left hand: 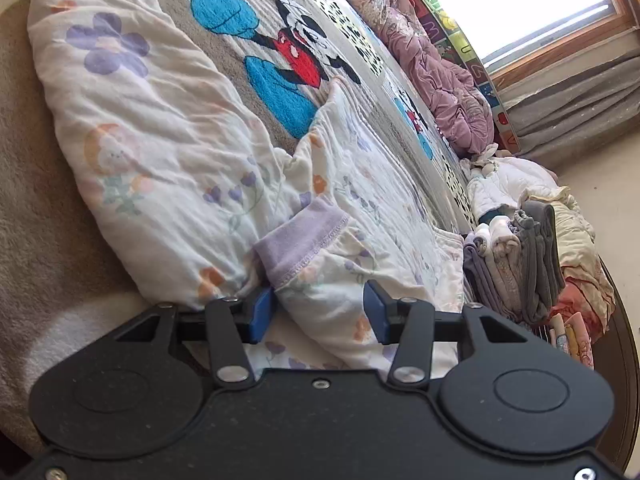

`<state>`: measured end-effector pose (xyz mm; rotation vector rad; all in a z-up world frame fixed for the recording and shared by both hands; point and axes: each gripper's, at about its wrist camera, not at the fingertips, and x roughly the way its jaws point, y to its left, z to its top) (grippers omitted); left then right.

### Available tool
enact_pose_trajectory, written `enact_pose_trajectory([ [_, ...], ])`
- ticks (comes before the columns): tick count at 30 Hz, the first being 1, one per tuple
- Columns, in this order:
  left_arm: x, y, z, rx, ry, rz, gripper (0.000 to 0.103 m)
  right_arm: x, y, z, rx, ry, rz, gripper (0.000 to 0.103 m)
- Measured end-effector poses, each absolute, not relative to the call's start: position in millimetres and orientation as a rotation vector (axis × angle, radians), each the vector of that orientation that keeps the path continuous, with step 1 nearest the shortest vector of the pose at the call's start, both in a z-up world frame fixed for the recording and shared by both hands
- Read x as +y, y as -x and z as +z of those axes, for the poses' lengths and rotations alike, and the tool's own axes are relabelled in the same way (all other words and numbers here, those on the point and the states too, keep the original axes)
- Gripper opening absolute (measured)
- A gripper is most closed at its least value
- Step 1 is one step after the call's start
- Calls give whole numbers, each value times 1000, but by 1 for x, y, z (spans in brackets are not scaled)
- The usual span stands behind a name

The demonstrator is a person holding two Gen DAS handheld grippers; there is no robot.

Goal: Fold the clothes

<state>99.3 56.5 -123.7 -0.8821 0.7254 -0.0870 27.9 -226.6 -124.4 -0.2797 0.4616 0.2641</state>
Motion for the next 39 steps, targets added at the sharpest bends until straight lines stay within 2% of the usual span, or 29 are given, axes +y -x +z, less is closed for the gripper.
enact_pose_trajectory([
  [2, 49, -104, -121, 712, 812, -69, 36, -226, -28, -125, 461, 280, 261, 47],
  [4, 45, -107, -115, 694, 751, -79, 6, -226, -27, -125, 457, 282, 259, 47],
  [10, 44, -95, -71, 523, 667, -208, 6, -228, -24, -123, 438, 279, 263, 46],
  [12, 46, -89, -58, 485, 646, -247, 6, -230, -24, -123, 439, 271, 274, 38],
  [17, 51, -79, -53, 463, 573, -241, 6, -226, -24, -122, 433, 285, 309, 26],
  [27, 74, -79, -68, 467, 563, -178, 6, -212, -17, -117, 371, 354, 341, 26],
  [34, 72, -88, -77, 467, 464, -159, 6, -207, -19, -119, 408, 390, 387, 26],
  [39, 74, -100, -103, 545, 418, -98, 6, -210, -15, -116, 423, 422, 486, 28],
])
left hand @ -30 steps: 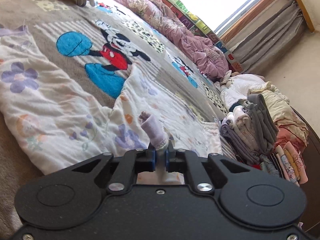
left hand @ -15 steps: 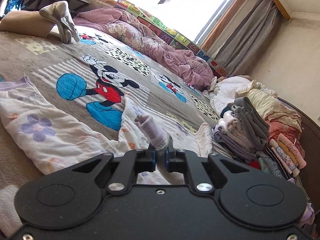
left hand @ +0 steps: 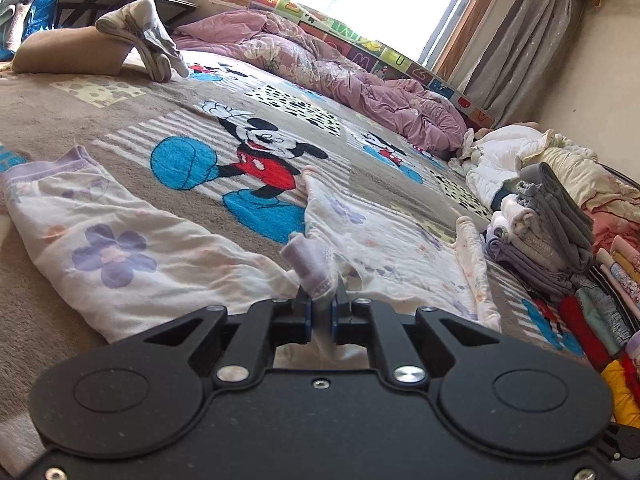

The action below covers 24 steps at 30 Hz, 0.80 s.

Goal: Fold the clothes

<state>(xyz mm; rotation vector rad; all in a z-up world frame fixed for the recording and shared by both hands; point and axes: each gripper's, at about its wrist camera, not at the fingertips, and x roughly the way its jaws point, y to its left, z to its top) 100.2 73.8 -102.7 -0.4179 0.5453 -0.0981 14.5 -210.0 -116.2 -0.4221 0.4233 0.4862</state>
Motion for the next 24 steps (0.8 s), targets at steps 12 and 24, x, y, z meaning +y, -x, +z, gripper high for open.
enact_pose_trajectory([
  [12, 73, -103, -103, 620, 305, -48, 32, -249, -55, -98, 451, 21, 607, 34],
  [24, -64, -211, -20, 596, 147, -374, 44, -224, -66, -113, 488, 179, 591, 35],
])
